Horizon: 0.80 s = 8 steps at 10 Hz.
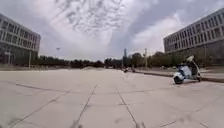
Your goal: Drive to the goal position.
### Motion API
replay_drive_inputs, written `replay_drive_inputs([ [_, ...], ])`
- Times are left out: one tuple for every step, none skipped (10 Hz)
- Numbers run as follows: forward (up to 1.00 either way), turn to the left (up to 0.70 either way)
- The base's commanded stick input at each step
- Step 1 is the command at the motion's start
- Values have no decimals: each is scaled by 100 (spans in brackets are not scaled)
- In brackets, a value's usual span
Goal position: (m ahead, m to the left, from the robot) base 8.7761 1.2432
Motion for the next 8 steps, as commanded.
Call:
replay_drive_inputs([
  [70,0],
  [70,0],
  [70,0],
  [70,0],
  [70,0],
  [70,0],
  [70,0],
  [70,0],
])
